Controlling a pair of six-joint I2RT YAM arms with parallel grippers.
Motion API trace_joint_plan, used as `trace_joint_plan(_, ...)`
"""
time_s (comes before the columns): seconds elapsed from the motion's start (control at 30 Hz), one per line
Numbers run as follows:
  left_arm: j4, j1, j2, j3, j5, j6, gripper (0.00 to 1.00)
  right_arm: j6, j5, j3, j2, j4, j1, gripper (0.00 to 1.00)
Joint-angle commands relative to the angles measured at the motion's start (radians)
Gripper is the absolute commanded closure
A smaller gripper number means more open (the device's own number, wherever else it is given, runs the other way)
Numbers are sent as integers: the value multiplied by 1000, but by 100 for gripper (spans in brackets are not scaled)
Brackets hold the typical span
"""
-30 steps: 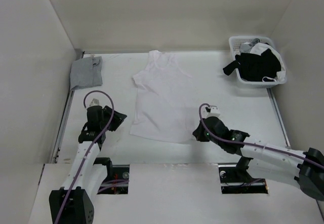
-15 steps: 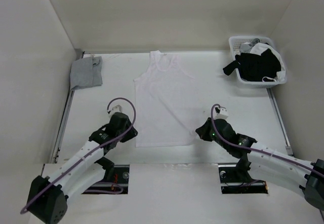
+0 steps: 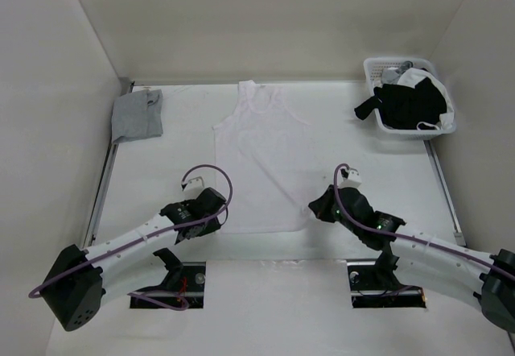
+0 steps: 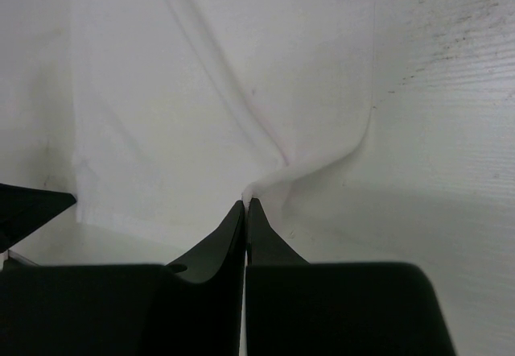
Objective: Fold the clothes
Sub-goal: Flatten the tank top out
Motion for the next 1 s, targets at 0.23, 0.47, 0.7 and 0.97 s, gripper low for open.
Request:
trace_joint_plan(0.23,11,-24,39,43,91,-17,72,1,-7,3,8,81,-6,99)
trace_joint_plan(0.47,37,-41,44,27,128,-26,76,0,-15,2,28,101,-6,99)
trace_joint_plan(0.7,25,-30,-55,74,124,-3,95,-3,-9,-3,-29,82,-11,100)
trace_joint_plan(0.97,31,46,-250,486,-16,211,98,-89,98,219,-280,-220,14,100)
